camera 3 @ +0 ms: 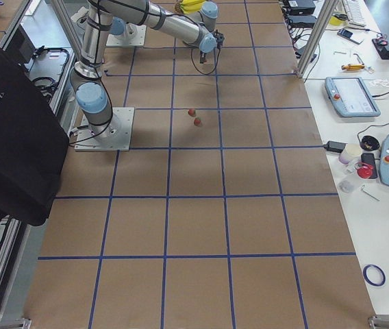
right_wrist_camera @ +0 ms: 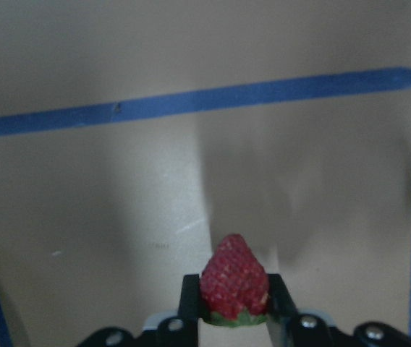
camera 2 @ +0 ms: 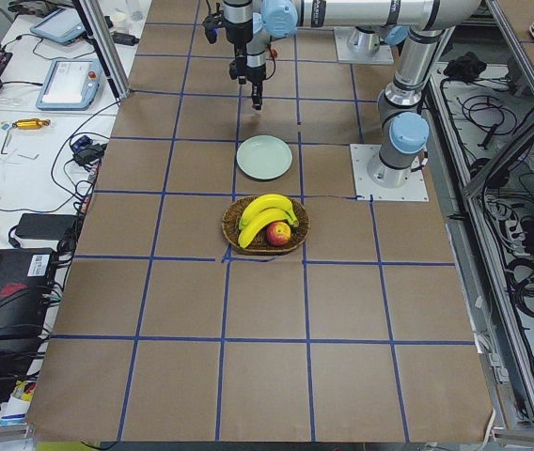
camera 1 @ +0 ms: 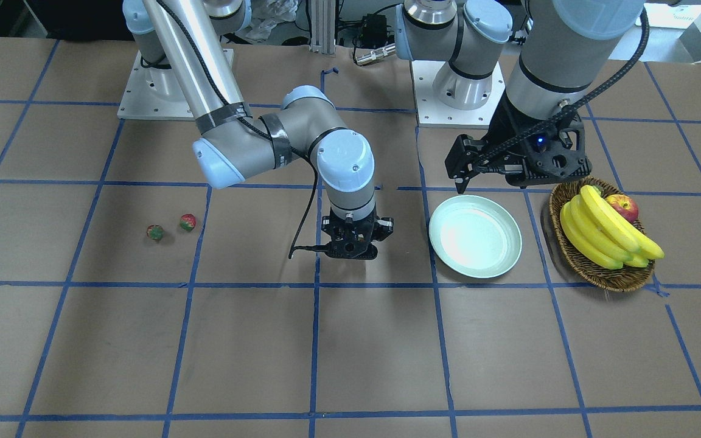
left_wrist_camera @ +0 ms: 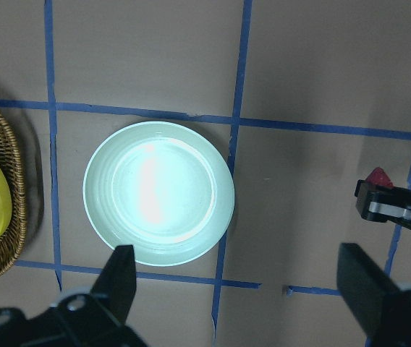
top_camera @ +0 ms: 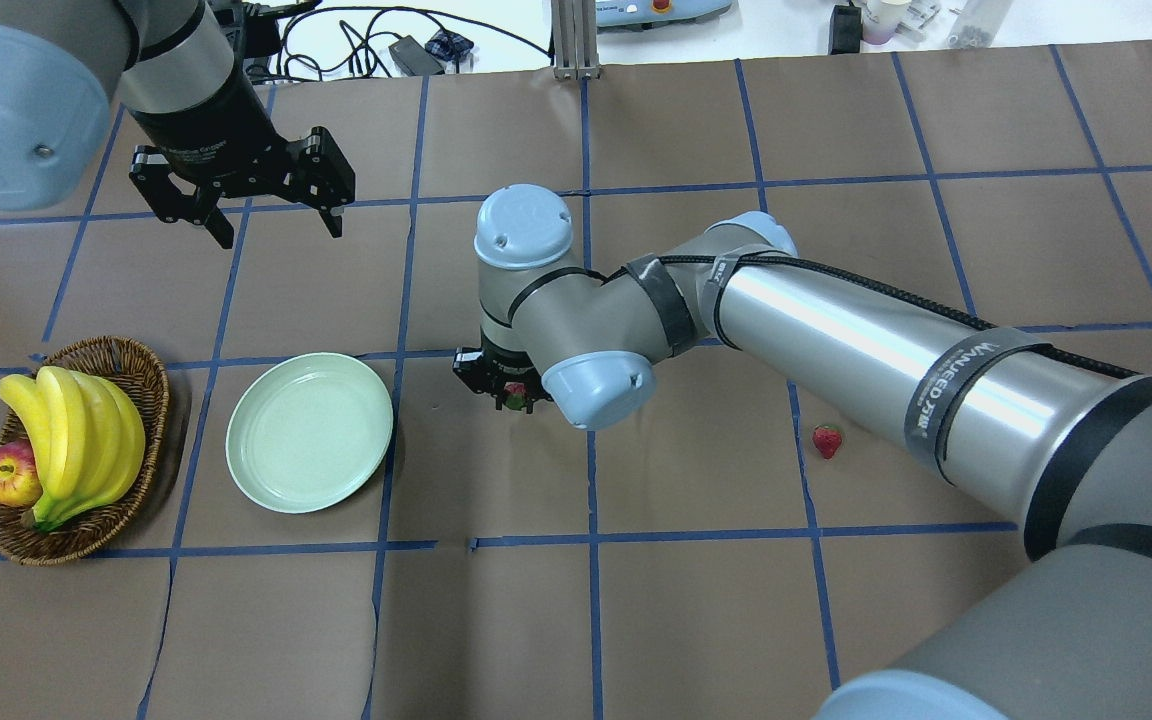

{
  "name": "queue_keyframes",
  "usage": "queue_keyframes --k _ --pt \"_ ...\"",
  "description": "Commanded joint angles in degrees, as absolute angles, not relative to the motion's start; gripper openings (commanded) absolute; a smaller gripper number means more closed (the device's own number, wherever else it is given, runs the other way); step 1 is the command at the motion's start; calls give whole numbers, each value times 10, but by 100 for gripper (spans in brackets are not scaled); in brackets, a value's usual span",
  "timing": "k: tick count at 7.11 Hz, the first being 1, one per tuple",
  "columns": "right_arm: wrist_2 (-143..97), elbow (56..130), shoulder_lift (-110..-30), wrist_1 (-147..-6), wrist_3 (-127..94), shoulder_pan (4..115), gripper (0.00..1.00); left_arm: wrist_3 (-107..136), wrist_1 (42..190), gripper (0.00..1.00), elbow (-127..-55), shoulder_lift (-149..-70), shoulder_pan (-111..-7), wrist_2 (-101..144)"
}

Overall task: Collect all strawberries into plate
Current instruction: 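Carry the strawberry toward the plate and set it down mid-table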

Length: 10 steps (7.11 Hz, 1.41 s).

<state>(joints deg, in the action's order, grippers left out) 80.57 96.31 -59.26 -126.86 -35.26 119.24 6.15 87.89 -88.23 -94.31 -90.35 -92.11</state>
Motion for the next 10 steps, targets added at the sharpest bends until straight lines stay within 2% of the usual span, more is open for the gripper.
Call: queue_keyframes --k 1,2,3,5,7,10 --pt "811 984 -591 -1264 -370 1207 0 62 879 100 -882 -943 -904 -920" --pt "811 993 -592 -1265 -370 1207 12 62 879 100 -882 -943 -904 -921" --pt "810 995 -597 -1262 -373 1208 99 61 878 100 -881 -941 -904 -924" --pt "815 992 -613 -1262 -369 1205 100 58 881 100 -869 -937 -903 -926" --pt "893 985 -668 -1263 -367 1182 100 61 880 100 -860 -937 -904 -923" --pt "902 995 -743 -1203 -267 1062 100 17 852 100 -868 -938 -910 -914"
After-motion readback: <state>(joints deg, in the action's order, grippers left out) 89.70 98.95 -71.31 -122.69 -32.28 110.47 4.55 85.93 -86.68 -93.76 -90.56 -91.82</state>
